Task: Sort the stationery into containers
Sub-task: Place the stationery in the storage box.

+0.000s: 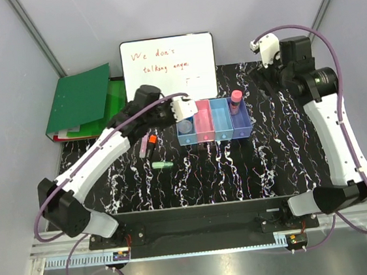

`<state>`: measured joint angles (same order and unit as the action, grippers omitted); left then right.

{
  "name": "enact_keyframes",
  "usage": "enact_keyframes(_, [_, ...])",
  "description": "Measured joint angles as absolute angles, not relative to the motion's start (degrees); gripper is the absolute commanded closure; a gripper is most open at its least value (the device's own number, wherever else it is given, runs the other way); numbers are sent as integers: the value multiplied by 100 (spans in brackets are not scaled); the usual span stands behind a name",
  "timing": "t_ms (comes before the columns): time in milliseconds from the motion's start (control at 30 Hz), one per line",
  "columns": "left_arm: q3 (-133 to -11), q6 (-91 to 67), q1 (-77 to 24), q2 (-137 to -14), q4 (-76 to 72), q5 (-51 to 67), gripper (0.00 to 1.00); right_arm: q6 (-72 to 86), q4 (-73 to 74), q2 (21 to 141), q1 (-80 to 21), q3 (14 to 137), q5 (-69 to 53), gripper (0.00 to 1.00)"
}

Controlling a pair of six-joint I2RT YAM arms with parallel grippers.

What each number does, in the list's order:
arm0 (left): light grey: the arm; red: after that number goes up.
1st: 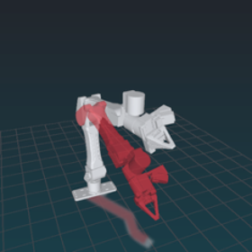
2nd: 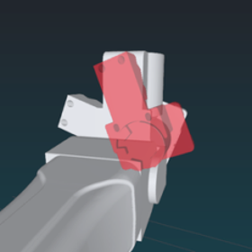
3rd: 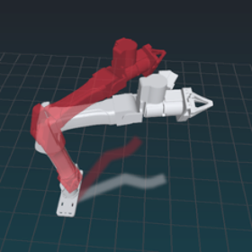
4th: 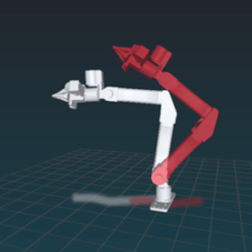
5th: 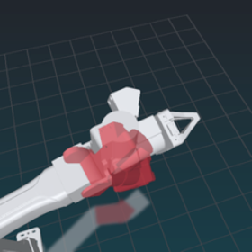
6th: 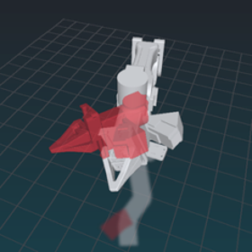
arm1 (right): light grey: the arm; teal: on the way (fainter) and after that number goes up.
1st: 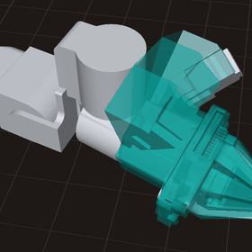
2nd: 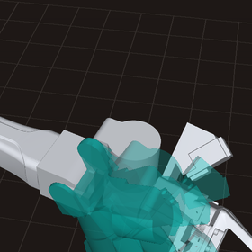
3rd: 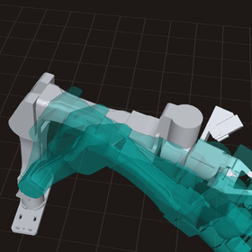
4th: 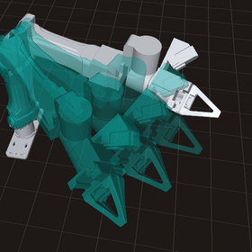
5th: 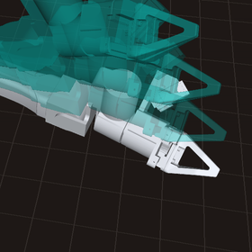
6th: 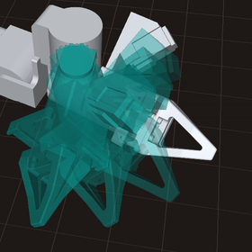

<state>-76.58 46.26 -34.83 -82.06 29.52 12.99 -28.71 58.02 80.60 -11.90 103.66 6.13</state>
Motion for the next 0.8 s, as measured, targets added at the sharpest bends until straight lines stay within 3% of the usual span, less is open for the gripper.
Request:
enact_keyframes(233, [-8860,4316,-4313,-9690,2939,1111,100,-3048,5048,7164,-1181,9212,1614,7])
enact_keyframes(467, [-10047,4403,-4303,-11413,2904,727,100,-3127,4742,6716,-1055,8722,2060,7])
enact_keyframes(800, [-10121,4805,-4278,-12070,2759,333,100,-3100,4611,6595,-1035,8691,2156,7])
